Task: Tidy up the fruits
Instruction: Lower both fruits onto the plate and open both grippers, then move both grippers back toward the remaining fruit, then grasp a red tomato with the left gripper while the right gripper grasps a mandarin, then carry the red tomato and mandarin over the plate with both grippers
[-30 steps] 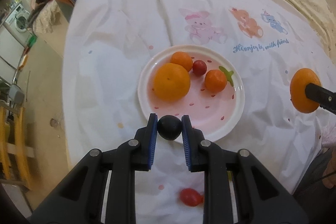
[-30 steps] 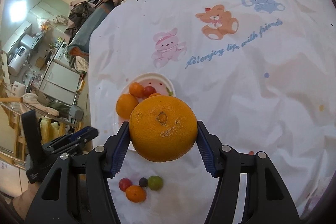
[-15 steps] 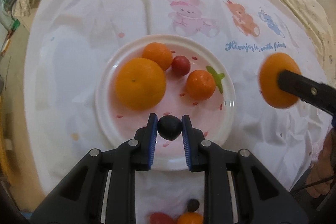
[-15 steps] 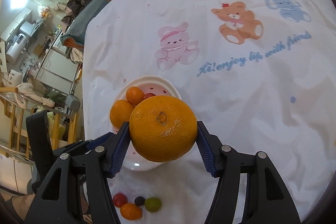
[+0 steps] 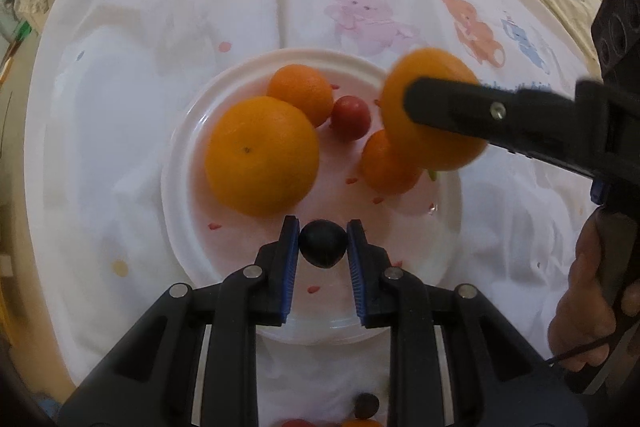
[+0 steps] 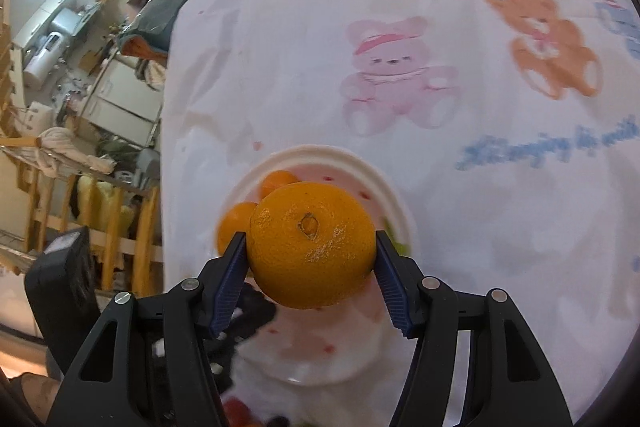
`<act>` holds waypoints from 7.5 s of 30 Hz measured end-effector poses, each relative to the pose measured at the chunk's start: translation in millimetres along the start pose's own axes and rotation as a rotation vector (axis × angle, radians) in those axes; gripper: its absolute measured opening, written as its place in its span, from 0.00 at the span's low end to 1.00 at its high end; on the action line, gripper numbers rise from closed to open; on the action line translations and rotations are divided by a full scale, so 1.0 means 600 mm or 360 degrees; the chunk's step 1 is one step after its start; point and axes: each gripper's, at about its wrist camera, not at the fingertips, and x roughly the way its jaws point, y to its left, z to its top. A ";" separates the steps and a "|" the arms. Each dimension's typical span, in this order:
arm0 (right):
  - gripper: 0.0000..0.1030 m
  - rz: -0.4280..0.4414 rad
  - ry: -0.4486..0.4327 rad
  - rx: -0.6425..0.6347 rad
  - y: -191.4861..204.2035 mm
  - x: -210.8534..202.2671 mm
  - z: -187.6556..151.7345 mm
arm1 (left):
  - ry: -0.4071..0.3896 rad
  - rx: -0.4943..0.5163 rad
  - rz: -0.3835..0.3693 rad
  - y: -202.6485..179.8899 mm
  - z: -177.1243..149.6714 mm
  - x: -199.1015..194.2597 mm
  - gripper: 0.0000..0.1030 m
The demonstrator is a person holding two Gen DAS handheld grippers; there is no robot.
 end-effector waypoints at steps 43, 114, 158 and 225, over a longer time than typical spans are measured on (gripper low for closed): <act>0.83 0.0062 -0.0245 0.0123 -0.008 -0.169 -0.094 | -0.0216 -0.0062 0.0104 0.060 -0.068 -0.155 0.70; 0.83 -0.0294 -0.0197 0.0234 0.000 -0.159 -0.248 | 0.0062 -0.0344 0.0032 0.066 -0.180 -0.108 0.25; 0.43 -0.0103 0.0291 0.0045 0.104 -0.047 -0.352 | -0.0090 -0.0375 0.0159 0.106 -0.172 -0.154 0.25; 0.45 0.0012 -0.0006 0.0135 -0.030 -0.059 -0.097 | -0.0043 -0.0027 0.0161 0.039 0.000 -0.041 0.26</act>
